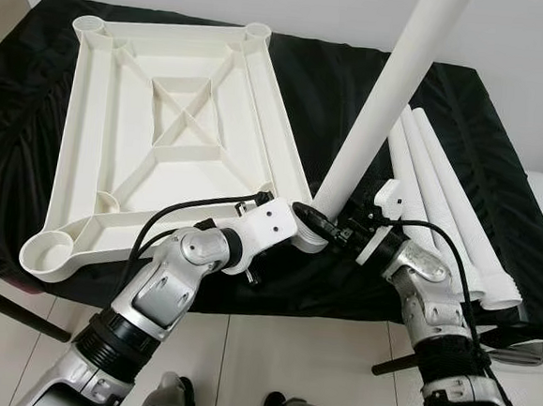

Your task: Building children table

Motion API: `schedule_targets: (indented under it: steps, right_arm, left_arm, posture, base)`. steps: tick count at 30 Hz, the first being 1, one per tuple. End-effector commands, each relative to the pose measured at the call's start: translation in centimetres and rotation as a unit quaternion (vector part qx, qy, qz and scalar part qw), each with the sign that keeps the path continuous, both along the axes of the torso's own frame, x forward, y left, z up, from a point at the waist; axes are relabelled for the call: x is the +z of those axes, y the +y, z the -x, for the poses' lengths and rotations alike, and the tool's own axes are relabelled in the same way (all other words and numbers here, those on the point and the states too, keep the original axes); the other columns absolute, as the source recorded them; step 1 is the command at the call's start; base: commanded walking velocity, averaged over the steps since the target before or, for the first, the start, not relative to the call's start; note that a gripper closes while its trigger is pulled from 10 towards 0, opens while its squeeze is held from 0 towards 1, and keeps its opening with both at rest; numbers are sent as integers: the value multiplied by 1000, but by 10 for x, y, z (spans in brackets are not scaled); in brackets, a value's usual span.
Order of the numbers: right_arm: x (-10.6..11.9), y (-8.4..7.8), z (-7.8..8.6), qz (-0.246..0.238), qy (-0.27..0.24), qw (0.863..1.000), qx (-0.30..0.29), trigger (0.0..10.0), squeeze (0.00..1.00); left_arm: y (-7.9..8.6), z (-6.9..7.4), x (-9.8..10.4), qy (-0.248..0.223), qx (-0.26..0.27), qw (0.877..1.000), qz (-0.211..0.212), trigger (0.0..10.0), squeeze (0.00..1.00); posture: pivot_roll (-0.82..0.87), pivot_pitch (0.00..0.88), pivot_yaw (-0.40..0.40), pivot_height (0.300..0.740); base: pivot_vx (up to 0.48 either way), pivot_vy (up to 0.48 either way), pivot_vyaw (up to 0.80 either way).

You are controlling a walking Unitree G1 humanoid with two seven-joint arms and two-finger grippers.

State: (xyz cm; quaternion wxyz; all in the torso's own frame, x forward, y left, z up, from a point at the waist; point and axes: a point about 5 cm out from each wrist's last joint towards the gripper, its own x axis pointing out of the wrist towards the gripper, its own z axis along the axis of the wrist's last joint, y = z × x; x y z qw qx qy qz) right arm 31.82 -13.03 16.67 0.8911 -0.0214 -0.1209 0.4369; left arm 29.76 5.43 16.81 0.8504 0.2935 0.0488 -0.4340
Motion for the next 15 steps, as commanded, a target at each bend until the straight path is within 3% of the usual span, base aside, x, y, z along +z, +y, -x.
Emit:
schedule_targets:
  steps: [1, 9, 11, 15]
  right_arm:
    - [-1, 14, 5, -28, 12, 1000, 1, 10000, 0]
    - [-1, 27, 15, -48, 20, 996, -67, 10000, 0]
    - [3, 39, 23, -76, 25, 989, -123, 10000, 0]
    - [6, 46, 26, -95, 31, 982, -159, 10000, 0]
  left_arm:
    - [-5, 1, 2, -12, 11, 1000, 8, 10000, 0]
    - [-9, 3, 0, -9, 2, 1000, 11, 10000, 0]
    - [-11, 3, 0, -9, 0, 1000, 12, 10000, 0]
    - [-10, 2, 1, -10, 0, 1000, 12, 10000, 0]
  posture:
    - [-52, 191, -57, 740]
    - [-55, 182, -62, 740]
    - [-56, 176, -65, 740]
    - [-56, 171, -66, 740]
  base:
    - [0, 0, 0]
    - [0, 0, 0]
    - [0, 0, 0]
    - [0, 0, 0]
